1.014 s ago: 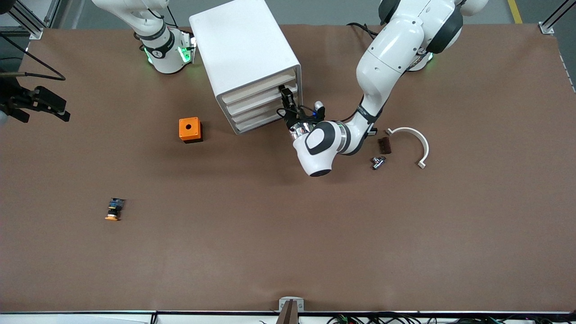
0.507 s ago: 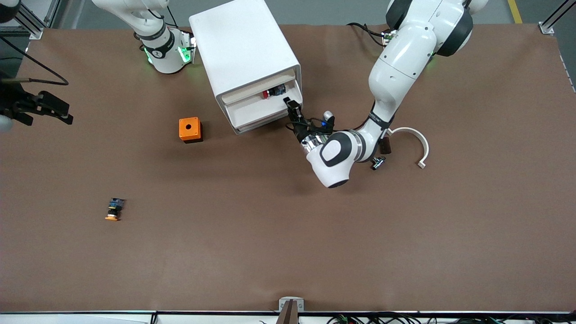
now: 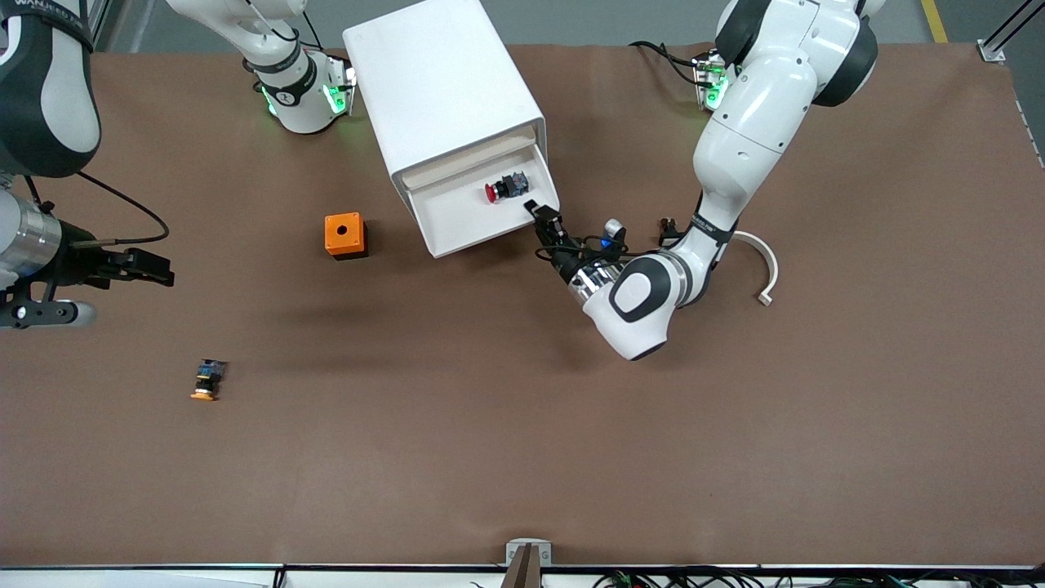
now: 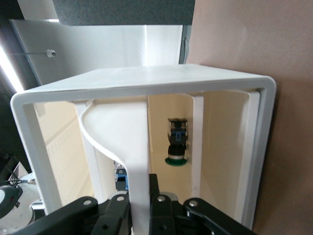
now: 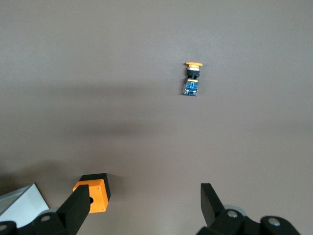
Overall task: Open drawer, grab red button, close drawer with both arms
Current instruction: 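Pull the drawer open with the left gripper while the right gripper approaches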
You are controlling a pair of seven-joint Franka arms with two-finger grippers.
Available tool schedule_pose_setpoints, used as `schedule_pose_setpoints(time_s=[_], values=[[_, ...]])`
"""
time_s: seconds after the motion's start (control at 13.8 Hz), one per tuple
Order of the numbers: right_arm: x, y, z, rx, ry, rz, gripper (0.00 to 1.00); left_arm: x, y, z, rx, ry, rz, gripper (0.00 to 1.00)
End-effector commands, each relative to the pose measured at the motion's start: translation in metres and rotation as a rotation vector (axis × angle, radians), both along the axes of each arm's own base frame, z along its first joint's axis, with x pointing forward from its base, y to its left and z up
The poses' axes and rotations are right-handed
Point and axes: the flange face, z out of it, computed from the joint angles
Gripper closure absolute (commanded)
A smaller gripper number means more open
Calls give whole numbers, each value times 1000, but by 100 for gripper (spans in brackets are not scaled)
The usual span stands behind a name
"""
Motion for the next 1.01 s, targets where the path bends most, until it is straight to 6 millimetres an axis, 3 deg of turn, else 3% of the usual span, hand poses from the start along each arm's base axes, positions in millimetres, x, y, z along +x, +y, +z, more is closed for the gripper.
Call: schedule_pose_setpoints(time_s=[0.0, 0.36, 0.72, 0.8, 0.94], values=[[-4, 39, 15, 15, -5, -147, 0, 25, 12, 4, -13, -9, 84, 91], [-22, 164, 10, -16, 21, -427, 0, 43, 35, 4, -13, -10, 130, 88], [-63, 285, 1, 3, 26, -623, 0, 52, 47, 4, -17, -16, 152, 83], [-72, 306, -3, 6, 16, -655, 0, 52, 47, 3, -17, -18, 152, 77], [-87, 343, -13, 19, -5, -717, 0, 54, 48, 3, -12, -27, 161, 50]])
